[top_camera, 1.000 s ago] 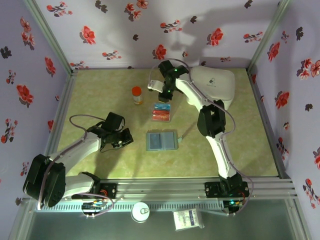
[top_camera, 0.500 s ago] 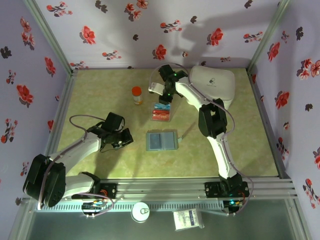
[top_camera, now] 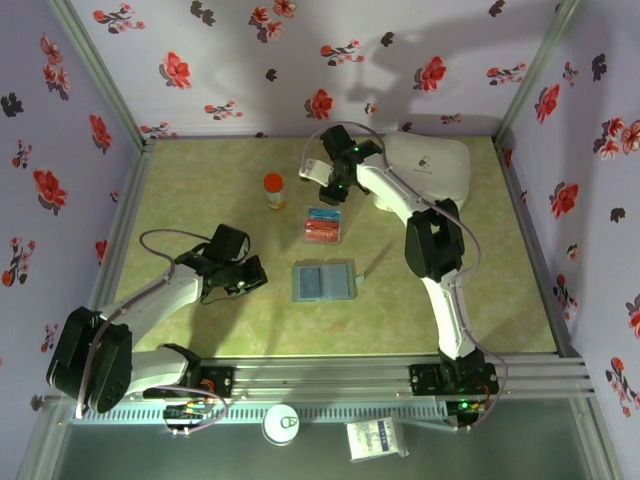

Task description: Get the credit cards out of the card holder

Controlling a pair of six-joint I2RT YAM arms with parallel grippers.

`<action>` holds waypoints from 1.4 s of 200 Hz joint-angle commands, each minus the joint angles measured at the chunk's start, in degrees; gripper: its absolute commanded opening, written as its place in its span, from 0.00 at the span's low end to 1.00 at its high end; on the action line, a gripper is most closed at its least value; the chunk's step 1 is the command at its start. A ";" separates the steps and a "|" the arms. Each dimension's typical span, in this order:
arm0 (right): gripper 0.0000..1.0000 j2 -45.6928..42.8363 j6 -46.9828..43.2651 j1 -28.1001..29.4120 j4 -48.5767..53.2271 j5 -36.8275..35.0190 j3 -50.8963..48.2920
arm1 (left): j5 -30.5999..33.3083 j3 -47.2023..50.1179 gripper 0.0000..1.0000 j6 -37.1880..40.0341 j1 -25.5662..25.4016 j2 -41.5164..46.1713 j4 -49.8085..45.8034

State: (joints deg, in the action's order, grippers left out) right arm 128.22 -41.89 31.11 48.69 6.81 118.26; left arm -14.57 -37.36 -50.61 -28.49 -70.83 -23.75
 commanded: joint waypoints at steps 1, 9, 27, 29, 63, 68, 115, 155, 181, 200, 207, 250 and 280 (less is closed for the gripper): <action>0.31 -6.62 5.38 0.04 -3.59 0.83 -4.75 | -0.64 -0.48 0.04 -0.19 0.54 -1.40 1.40; 0.31 -8.38 7.28 0.13 -4.91 1.83 -7.18 | -0.71 -0.69 0.05 -0.16 0.54 -1.87 1.84; 0.30 -12.39 11.19 0.68 -7.84 3.55 -13.42 | -0.88 -1.37 0.04 -0.04 0.54 -3.09 2.70; 0.30 -12.85 11.67 0.76 -8.13 3.67 -14.24 | -0.90 -1.39 0.04 -0.02 0.54 -3.15 2.86; 0.26 -18.60 19.87 2.51 -12.64 6.64 -25.60 | -1.81 -1.62 0.04 -0.66 0.54 -4.94 6.15; 0.25 -19.27 21.24 2.90 -13.23 7.13 -27.01 | -2.01 -1.66 0.04 -0.76 0.54 -5.16 6.66; 0.17 -23.21 38.56 6.35 -22.57 5.03 -39.48 | -4.64 -1.88 0.05 -1.30 0.46 -8.76 11.90; 0.12 -22.60 49.94 8.68 -31.70 2.33 -45.69 | -6.59 -2.11 0.07 -1.25 0.10 -10.56 14.40; 0.11 -21.38 52.27 8.88 -33.54 -0.89 -46.88 | -7.37 -1.92 0.09 -1.09 0.01 -10.25 14.94; 0.10 -20.23 52.70 8.88 -33.89 -2.99 -46.74 | -7.71 -1.61 0.10 -0.98 0.00 -9.86 14.87; 0.10 -19.87 52.70 8.87 -34.02 -3.19 -46.56 | -7.75 -1.50 0.10 -0.89 -0.01 -9.77 14.87; 0.10 -17.93 52.44 8.88 -33.23 -4.59 -45.48 | -7.08 -0.12 0.11 -1.55 0.01 -7.86 14.44; 0.10 -17.35 52.09 8.88 -33.11 -5.61 -45.09 | -6.61 0.86 0.11 -2.34 0.02 -6.38 14.43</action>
State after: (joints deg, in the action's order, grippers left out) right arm 110.13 9.54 39.88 16.05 3.55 71.92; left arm -21.21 -37.74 -51.72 -28.49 -79.15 -9.56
